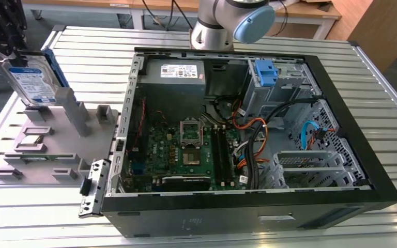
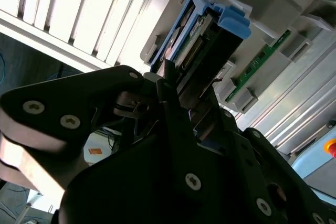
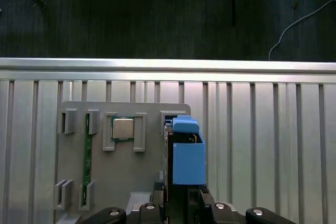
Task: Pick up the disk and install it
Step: 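Pick up the disk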
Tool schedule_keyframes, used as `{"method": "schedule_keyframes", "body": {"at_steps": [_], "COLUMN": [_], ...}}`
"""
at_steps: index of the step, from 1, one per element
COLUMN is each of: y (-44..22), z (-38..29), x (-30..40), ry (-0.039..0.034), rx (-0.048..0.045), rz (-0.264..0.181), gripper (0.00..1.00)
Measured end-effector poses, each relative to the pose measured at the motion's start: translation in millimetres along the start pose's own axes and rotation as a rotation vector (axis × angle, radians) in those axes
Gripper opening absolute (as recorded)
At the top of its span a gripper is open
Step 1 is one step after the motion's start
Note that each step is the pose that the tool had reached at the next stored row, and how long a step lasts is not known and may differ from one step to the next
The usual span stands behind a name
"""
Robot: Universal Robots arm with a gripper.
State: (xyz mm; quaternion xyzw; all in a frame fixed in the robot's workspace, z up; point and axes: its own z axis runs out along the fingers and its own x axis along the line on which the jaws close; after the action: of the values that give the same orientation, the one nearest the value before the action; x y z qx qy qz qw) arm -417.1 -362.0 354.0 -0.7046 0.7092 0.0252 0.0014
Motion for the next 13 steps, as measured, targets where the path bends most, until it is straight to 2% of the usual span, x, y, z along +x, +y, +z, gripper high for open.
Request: {"method": "schedule_keyframes", "body": {"at_steps": [13], "y": [1.8], "z": [-51.8], "x": [-1.9], "ry": [0.0000], "rx": [-0.0001], "rz": [0.000], "gripper": [0.35]}}
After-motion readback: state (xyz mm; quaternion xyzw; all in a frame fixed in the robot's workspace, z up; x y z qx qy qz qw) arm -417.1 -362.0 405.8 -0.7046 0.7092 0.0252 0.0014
